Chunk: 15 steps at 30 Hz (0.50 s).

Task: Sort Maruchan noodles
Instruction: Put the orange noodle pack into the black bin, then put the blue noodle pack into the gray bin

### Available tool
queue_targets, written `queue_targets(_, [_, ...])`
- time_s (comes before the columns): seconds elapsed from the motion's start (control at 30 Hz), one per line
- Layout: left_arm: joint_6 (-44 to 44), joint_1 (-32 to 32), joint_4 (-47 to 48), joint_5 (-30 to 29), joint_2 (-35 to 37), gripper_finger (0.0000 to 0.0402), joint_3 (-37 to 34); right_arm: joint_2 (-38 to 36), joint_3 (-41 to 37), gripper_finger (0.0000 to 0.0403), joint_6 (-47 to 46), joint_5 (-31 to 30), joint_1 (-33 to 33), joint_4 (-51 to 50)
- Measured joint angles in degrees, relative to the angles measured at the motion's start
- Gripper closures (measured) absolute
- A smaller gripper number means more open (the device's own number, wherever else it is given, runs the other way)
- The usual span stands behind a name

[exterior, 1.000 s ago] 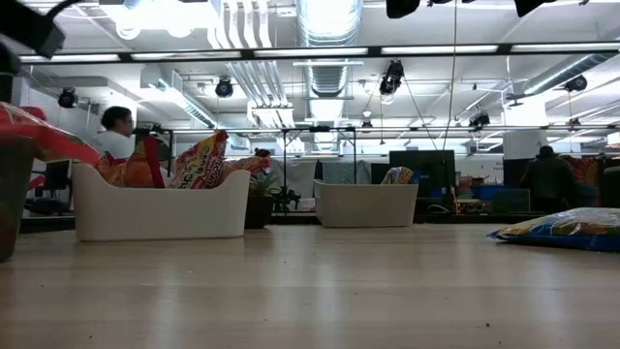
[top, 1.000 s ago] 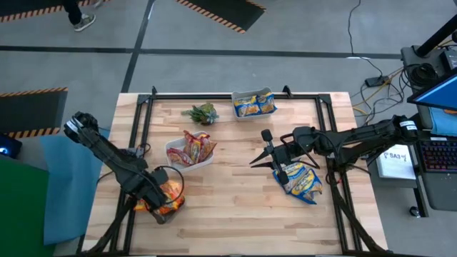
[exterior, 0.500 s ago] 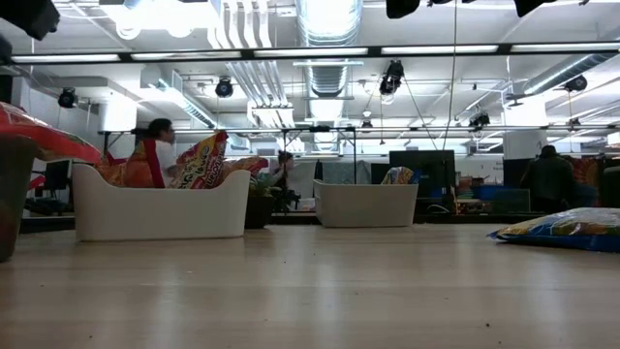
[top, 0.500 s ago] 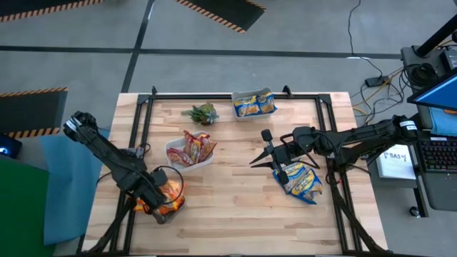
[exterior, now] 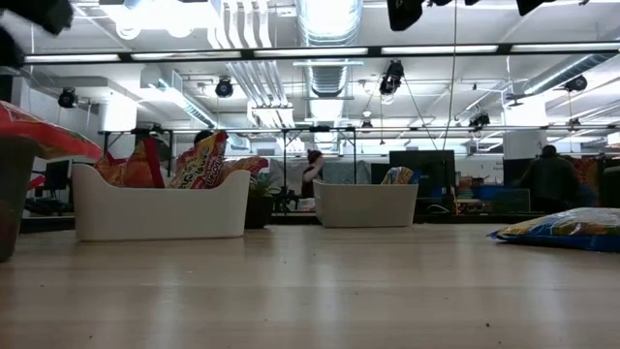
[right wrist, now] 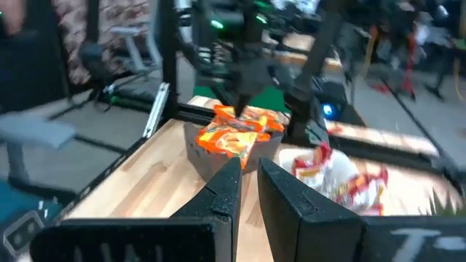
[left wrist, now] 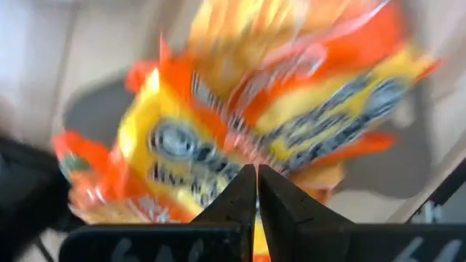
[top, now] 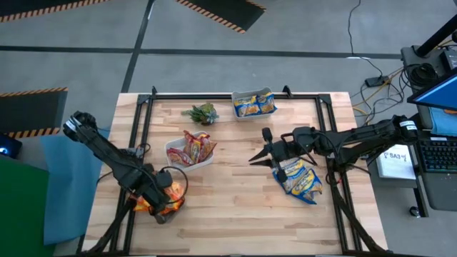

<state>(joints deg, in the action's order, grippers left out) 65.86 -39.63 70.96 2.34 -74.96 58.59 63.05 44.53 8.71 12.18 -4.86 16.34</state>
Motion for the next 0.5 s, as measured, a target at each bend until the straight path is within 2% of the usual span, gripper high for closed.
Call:
queue_targets(0.1, [-3.6, 0.3, -0.2, -7.9, 0.0, 0.0402, 4.1, 0.0, 0.2, 0.0365, -5.8, -1.9, 0.0, -0.7])
queue_targets(0.23, [-15.2, 0.3, -5.5, -25.7, 0.1, 0.0402, 8.8, 0.0, 1.1, 0.0365, -11.4, -1.8, -0.1, -8.0])
queue_targets(0.37, [-38.3, 0.3, -19.0, -39.5, 0.1, 0.0402, 10.7, 1.0, 1.2, 0.0365, -21.0, -1.7, -0.3, -15.3])
queue_targets(0.43, [-50.4, 0.7, -26.0, -42.6, 0.1, 0.0402, 10.8, 2.1, 1.2, 0.0365, -26.4, -1.7, -0.3, -18.8])
queue_targets(0.5, [-60.2, 1.5, -31.1, -43.3, 0.1, 0.0402, 10.7, 2.5, 1.2, 0.0365, -30.9, -1.8, -0.5, -23.7])
